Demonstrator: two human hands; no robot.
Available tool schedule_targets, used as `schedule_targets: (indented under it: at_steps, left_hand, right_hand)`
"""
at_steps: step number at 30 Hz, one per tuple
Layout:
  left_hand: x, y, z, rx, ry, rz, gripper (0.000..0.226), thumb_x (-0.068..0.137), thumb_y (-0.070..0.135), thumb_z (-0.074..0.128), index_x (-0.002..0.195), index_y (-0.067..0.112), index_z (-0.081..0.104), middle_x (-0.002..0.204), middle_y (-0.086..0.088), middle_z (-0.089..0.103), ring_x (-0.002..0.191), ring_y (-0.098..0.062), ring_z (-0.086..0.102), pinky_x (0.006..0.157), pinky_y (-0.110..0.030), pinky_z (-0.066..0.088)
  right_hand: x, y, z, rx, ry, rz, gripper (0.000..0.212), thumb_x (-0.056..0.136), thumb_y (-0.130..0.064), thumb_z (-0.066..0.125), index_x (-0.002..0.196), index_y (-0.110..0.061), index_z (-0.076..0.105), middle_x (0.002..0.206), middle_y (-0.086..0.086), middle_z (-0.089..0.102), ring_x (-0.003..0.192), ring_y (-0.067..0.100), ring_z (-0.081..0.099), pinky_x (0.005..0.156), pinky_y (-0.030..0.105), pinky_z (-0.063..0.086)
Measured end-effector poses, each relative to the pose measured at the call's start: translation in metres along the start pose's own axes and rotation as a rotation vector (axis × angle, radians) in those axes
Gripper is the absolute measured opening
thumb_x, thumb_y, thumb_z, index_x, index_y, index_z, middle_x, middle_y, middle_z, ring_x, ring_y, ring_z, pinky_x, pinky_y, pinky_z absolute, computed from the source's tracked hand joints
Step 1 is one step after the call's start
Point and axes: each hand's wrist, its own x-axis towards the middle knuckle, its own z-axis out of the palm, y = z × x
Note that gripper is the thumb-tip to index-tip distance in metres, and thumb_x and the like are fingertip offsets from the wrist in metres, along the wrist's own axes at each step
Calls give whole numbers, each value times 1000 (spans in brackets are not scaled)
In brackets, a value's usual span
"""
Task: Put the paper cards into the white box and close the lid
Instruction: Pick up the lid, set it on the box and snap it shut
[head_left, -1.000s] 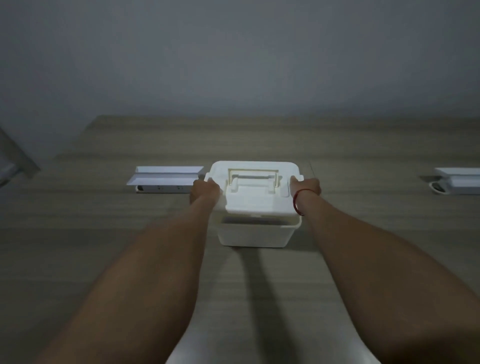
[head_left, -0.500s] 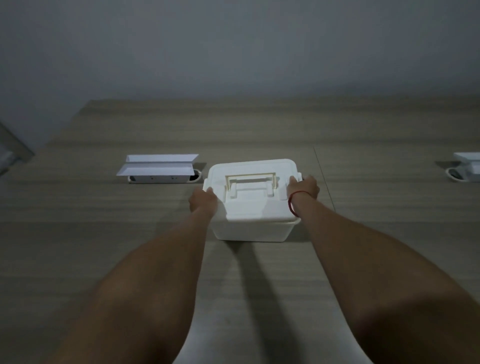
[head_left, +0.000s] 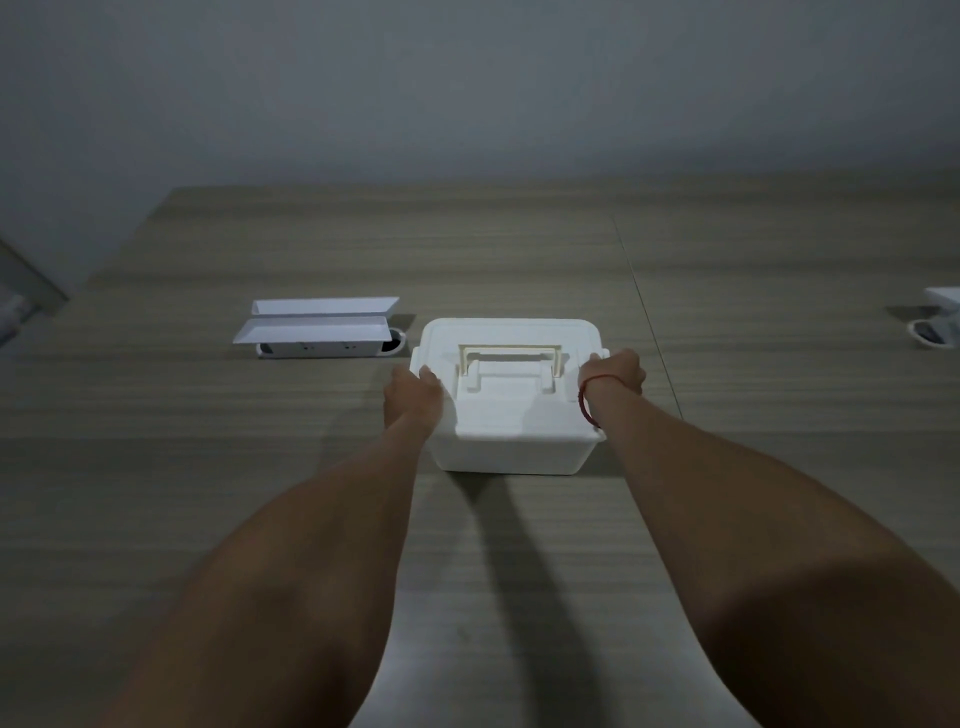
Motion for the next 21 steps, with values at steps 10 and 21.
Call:
schedule_targets:
  at_steps: [10,21]
  left_hand:
    - [15,-1,-5,-143,-167,-89,59,94,36,37,138,-4,38,135,-24,52,120,-40,53,98,-42,44]
    - [42,-18,3,-287,-2,-175,78,57,53,63,119,6,61,119,-14,64,103,-33,66,88,-48,57]
  right_hand:
    - [-1,11,1,93,-87,113,54,93,-38,55,130,0,53,137,18,55,124,36,54,102,38,43]
    - [2,8,-5,243,-238,239,64,80,-50,63,129,-8,55,132,10,59,119,33,57,103,41,44]
